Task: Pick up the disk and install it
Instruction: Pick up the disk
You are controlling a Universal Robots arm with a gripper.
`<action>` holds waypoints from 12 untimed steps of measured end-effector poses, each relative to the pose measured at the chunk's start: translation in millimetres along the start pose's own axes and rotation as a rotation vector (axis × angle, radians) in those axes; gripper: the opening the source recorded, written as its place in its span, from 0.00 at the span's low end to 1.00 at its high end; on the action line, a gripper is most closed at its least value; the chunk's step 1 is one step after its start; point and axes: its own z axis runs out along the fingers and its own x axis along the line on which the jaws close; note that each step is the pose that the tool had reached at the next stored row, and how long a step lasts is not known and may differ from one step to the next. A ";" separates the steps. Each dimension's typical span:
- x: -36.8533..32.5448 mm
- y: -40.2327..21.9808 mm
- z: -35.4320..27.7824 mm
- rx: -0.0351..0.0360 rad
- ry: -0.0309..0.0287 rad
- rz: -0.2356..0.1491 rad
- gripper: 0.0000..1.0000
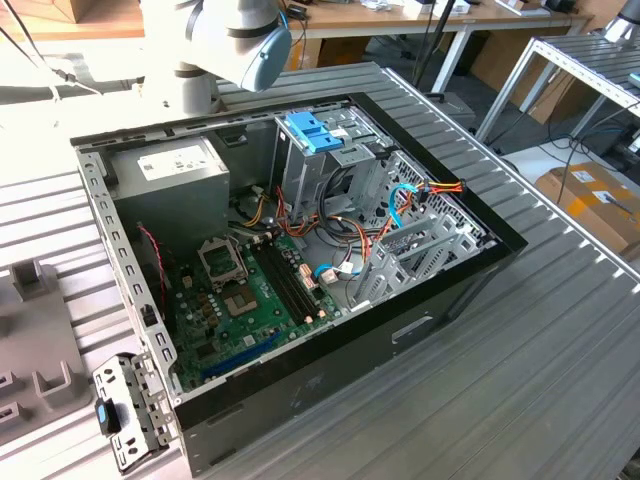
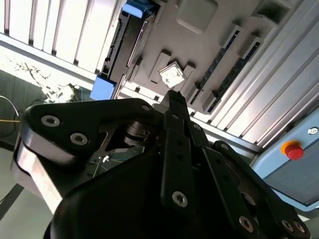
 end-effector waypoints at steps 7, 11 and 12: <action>0.0 0.0 0.0 -0.0003 0.0012 -0.029 0.11; 0.0 0.0 -0.1 -0.0007 -0.0022 -0.030 0.11; 0.0 0.0 0.0 -0.0011 -0.0093 -0.030 0.11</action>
